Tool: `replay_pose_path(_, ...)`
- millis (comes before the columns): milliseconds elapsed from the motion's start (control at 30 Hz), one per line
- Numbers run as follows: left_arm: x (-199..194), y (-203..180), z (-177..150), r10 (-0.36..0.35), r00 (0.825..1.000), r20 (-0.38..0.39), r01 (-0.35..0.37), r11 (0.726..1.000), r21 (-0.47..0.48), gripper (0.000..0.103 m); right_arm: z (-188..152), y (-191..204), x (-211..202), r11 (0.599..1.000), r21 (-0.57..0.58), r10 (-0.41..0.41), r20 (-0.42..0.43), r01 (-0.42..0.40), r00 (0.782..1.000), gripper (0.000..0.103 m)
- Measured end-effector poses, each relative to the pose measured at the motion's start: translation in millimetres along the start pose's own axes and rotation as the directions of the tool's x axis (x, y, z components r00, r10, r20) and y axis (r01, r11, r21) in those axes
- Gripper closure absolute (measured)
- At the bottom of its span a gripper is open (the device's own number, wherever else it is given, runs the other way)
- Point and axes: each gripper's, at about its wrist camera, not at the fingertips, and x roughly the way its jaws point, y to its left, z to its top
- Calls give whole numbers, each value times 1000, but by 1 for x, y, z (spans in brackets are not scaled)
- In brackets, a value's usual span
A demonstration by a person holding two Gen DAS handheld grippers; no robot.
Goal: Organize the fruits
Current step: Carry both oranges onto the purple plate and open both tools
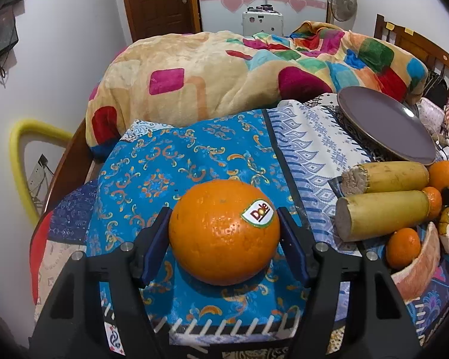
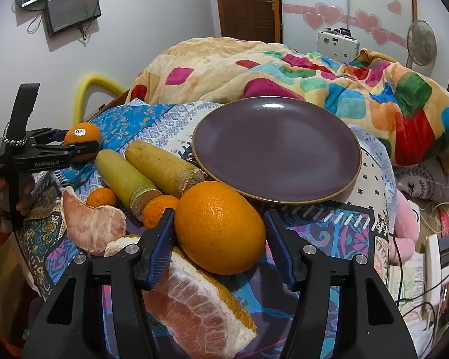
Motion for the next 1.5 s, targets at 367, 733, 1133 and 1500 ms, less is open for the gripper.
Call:
replay_pose_path(367,-41,-23,11,-44,997,57,44,999,10,35,9,-5,-36,1000,10,-1,86,0,996,47)
replay_pose_path(733,-75,-67,51,-125,980,152,118,992,53,35,40,-26,-72,998,29,-60,225,55,972,47)
replay_pose_path(1133,-60,-105,98,-176,968,180,163,983,85,35,64,-45,-69,993,23,-119,289,117,950,47)
replay_pose_path(1500,-19,-135,120,-187,975,118,175,979,104,35,74,-68,-25,991,44,-136,237,129,962,47)
